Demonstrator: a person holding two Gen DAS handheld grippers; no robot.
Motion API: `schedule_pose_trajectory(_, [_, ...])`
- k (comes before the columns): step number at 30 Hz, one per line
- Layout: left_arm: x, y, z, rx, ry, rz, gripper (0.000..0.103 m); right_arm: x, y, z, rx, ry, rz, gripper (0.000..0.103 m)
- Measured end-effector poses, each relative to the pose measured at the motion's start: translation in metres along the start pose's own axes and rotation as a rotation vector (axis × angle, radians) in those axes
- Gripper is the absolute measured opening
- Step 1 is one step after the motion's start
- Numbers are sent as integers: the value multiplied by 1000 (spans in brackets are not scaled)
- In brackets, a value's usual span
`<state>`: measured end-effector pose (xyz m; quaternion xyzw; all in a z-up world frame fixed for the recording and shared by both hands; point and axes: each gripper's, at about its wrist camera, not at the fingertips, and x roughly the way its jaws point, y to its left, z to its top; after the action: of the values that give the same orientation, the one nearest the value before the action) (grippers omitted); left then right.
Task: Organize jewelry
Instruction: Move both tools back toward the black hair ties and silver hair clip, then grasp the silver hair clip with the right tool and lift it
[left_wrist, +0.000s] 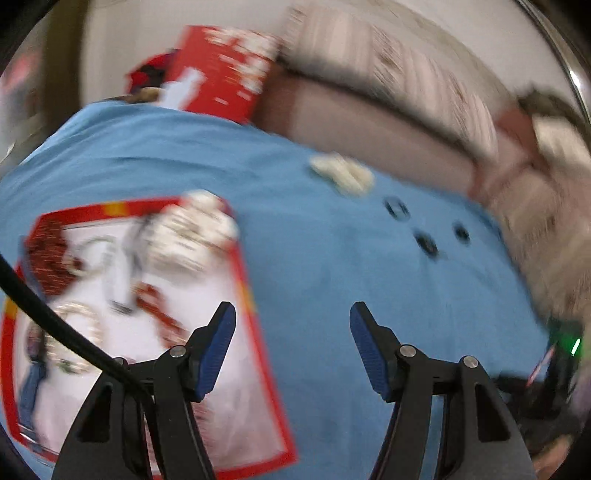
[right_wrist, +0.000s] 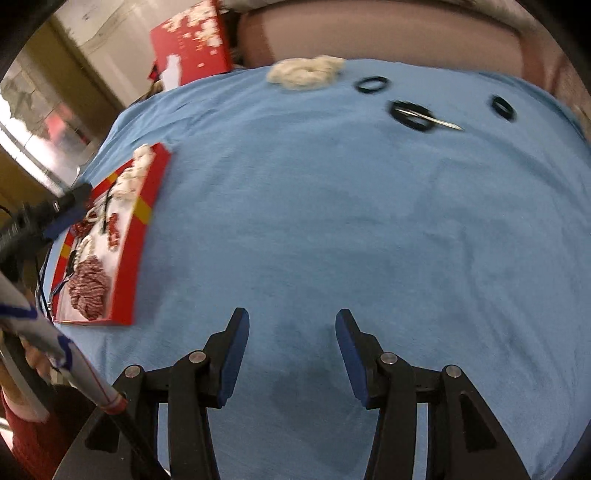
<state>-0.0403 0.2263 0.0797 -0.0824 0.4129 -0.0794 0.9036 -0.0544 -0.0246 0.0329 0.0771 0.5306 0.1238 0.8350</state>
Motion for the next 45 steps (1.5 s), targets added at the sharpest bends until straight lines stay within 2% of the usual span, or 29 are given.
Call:
schedule_pose_trajectory(1, [7, -12, -6, 45, 13, 32, 63, -3, -6, -2, 13, -6, -1, 53])
schedule_pose_trajectory(3, [17, -30, -16, 120, 28, 152, 63, -10, -20, -6, 41, -22, 3, 53])
schedule_pose_trajectory(7, [27, -38, -34, 140, 84, 269, 62, -17, -36, -17, 82, -45, 22, 53])
schedule_pose_trajectory(8, [28, -37, -39, 138, 107, 292, 54, -18, -40, -19, 91, -47, 28, 53])
schedule_pose_trajectory(9, [32, -36, -46, 135, 139, 310, 35, -18, -42, -22, 102, -50, 35, 53])
schedule_pose_trajectory(11, [36, -32, -59, 137, 197, 339, 20, -18, -46, -26, 117, -56, 48, 53])
schedule_pose_trajectory(12, [35, -31, -63, 142, 194, 347, 13, -20, -48, -29, 124, -61, 56, 53])
schedule_pose_trajectory(14, [27, -29, -68, 140, 193, 352, 8, -23, -52, -32, 136, -68, 73, 53])
schedule_pose_trajectory(17, [15, -15, -72, 73, 212, 314, 8, -28, -60, -34, 155, -81, 94, 53])
schedule_pose_trajectory(21, [-3, -6, -84, 54, 212, 317, 9, -38, -72, -37, 179, -104, 117, 53])
schedule_pose_trajectory(25, [-30, -12, -83, 29, 158, 246, 10, -43, -84, -36, 211, -117, 137, 53])
schedule_pose_trajectory(27, [-43, -24, -79, 55, 114, 231, 33, -44, -88, -32, 223, -124, 145, 53])
schedule_pose_trajectory(29, [-56, -42, -73, 91, 55, 198, 49, -45, -90, -25, 224, -132, 141, 53])
schedule_pose_trajectory(31, [-59, -57, -65, 123, 20, 172, 55, -43, -91, -14, 210, -141, 123, 53])
schedule_pose_trajectory(34, [-46, -78, -54, 152, 19, 129, 57, -38, -93, 7, 192, -158, 78, 53])
schedule_pose_trajectory(38, [-17, -89, -36, 142, 39, 87, 57, -29, -98, 46, 174, -196, 16, 53])
schedule_pose_trajectory(41, [8, -88, -26, 118, 56, 60, 57, -20, -98, 76, 129, -214, -30, 53])
schedule_pose_trajectory(45, [34, -75, -22, 79, 76, 32, 57, 14, -93, 131, 39, -176, -105, 53])
